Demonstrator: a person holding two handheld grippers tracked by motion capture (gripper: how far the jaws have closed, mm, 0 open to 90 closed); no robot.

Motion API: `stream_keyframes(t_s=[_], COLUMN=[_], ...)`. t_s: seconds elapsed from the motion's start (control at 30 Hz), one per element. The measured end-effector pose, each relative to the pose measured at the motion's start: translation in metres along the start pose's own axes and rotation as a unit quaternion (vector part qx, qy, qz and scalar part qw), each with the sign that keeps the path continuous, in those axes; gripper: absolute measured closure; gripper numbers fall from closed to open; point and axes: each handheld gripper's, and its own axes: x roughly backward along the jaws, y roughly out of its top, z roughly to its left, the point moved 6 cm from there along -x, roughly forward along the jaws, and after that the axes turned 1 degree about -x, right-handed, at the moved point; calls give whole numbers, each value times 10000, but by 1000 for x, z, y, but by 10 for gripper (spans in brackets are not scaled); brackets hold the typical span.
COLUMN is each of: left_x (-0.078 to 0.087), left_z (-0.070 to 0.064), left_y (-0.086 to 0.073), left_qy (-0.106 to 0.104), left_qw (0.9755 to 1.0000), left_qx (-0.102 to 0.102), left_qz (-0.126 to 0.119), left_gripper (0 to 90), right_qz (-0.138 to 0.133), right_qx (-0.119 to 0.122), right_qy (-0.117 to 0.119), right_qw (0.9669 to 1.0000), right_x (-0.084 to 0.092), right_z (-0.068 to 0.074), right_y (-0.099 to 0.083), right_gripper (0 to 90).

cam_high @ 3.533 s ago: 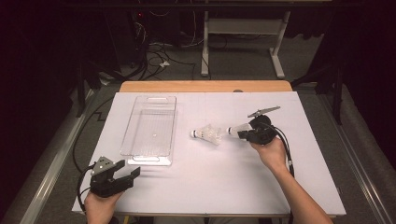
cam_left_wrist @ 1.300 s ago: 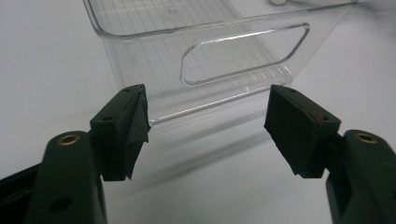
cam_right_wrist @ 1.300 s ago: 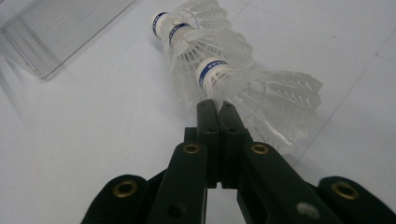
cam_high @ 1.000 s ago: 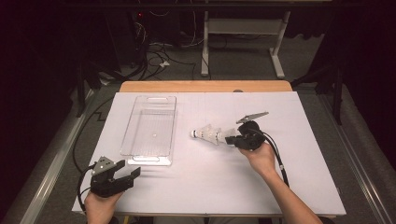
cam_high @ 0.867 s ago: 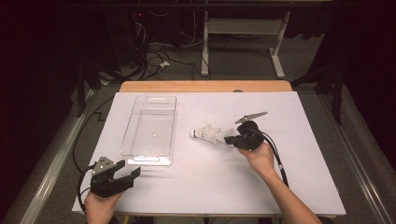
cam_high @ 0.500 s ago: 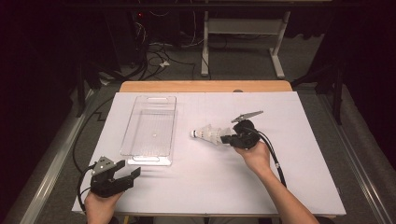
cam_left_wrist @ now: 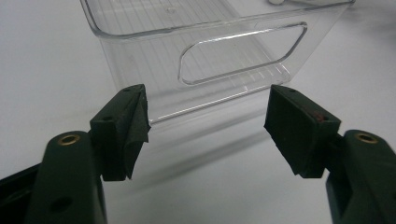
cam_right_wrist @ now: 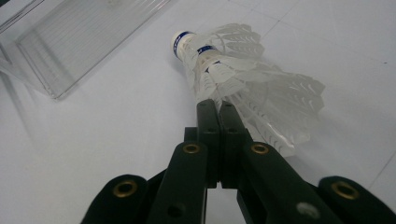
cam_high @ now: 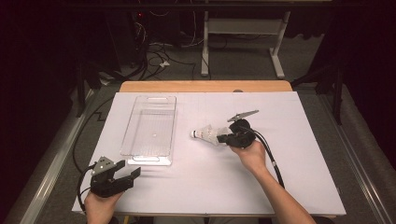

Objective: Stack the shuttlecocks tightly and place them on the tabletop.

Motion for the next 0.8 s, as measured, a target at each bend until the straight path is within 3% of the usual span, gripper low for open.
stream_keyframes(t_s=[0.8], left_x=[-1], left_z=[-1], left_y=[0], left_qy=[-9], left_qw=[10000], left_qx=[-22], left_qz=[33], left_gripper=[314], right_qz=[-114], right_qx=[-40], right_qy=[52], right_qw=[9999], right_x=[-6], right_z=[-2], right_y=[2], right_gripper=[900])
